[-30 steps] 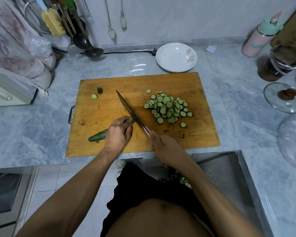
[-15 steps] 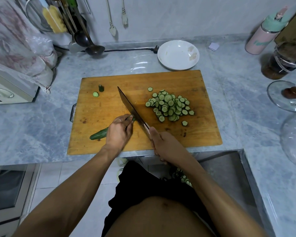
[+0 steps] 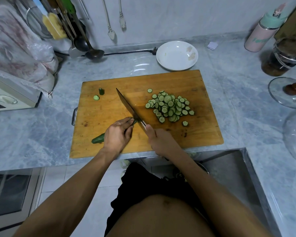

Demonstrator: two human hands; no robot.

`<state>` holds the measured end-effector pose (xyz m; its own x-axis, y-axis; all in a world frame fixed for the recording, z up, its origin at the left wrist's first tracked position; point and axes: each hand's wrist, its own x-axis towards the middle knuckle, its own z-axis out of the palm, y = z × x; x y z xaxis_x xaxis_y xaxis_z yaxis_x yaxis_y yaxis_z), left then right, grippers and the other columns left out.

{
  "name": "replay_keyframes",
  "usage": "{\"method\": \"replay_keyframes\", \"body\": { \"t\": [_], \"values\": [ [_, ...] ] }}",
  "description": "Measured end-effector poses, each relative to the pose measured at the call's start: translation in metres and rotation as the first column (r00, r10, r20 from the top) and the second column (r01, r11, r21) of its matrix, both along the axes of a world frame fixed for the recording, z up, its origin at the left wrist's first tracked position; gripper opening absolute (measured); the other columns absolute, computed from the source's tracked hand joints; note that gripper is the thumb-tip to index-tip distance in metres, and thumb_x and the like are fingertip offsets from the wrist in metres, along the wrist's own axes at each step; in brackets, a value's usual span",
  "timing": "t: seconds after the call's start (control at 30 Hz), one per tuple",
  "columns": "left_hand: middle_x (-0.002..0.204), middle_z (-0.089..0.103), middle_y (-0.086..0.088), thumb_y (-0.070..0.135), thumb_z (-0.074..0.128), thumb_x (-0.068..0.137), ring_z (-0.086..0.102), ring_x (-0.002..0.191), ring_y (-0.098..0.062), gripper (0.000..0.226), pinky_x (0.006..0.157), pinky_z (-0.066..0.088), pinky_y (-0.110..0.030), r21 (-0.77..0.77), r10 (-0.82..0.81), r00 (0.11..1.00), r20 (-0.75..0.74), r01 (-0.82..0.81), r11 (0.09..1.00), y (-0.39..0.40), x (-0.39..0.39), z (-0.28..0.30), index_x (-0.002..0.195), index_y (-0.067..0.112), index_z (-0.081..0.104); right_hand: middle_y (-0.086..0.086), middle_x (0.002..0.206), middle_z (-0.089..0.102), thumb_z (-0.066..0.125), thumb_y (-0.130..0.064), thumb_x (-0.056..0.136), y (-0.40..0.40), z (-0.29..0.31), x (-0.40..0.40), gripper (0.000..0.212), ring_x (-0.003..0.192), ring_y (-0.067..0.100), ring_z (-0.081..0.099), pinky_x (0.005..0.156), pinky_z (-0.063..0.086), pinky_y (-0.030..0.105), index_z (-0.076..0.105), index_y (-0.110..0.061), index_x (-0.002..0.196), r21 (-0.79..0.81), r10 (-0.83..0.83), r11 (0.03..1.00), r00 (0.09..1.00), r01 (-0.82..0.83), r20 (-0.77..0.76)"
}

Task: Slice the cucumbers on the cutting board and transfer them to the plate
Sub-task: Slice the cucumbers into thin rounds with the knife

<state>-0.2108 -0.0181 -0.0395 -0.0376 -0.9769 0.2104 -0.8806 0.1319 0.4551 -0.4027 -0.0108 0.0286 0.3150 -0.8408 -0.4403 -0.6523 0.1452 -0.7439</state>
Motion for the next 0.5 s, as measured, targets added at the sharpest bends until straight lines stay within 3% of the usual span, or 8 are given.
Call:
{"method": "replay_keyframes", "body": {
  "t": [0.07,0.27,0.37,0.5],
  "values": [
    [0.120,0.068,0.000,0.017,0.068,0.088,0.064,0.110,-0.017,0.027,0.096,0.048,-0.026,0.032,-0.003,1.000,-0.025,0.004,0.999,-0.001,0.003,0.002,0.115,0.016,0.071,0.007,0.062,0.054,0.017,-0.051,0.105,0.002,-0.001,-0.005,0.067,0.059,0.020,0.052,0.059,0.040,0.031,0.052,-0.010,0.064,-0.005,0.007,1.000,1.000,-0.007,-0.024],
    [0.119,0.068,-0.003,0.011,0.070,0.086,0.064,0.109,-0.016,0.027,0.100,0.042,-0.021,0.017,0.008,0.998,-0.062,-0.007,1.000,0.002,0.000,0.002,0.112,0.013,0.073,0.004,0.065,0.057,0.020,-0.055,0.104,0.001,0.000,-0.024,0.065,0.061,0.016,0.054,0.064,0.043,0.030,0.053,-0.013,0.066,-0.015,-0.064,0.998,0.997,0.063,-0.051],
    [0.118,0.069,-0.003,0.011,0.070,0.086,0.064,0.110,-0.015,0.026,0.101,0.042,-0.020,0.011,0.017,0.996,-0.083,-0.016,1.000,0.002,0.000,-0.002,0.112,0.012,0.073,0.006,0.062,0.059,0.022,-0.056,0.103,0.002,0.005,-0.026,0.067,0.057,0.020,0.057,0.065,0.051,0.037,0.055,-0.010,0.067,-0.008,-0.081,0.997,0.997,0.081,0.002],
    [0.120,0.068,-0.003,0.014,0.069,0.087,0.063,0.111,-0.014,0.025,0.102,0.040,-0.019,0.020,0.022,0.996,-0.082,-0.021,1.000,0.002,-0.001,-0.002,0.112,0.012,0.073,0.018,0.071,0.060,0.022,-0.053,0.104,0.006,0.017,-0.020,0.070,0.067,0.032,0.061,0.068,0.052,0.040,0.063,-0.001,0.081,-0.008,-0.033,0.999,0.999,0.033,0.042]
  ]
}}
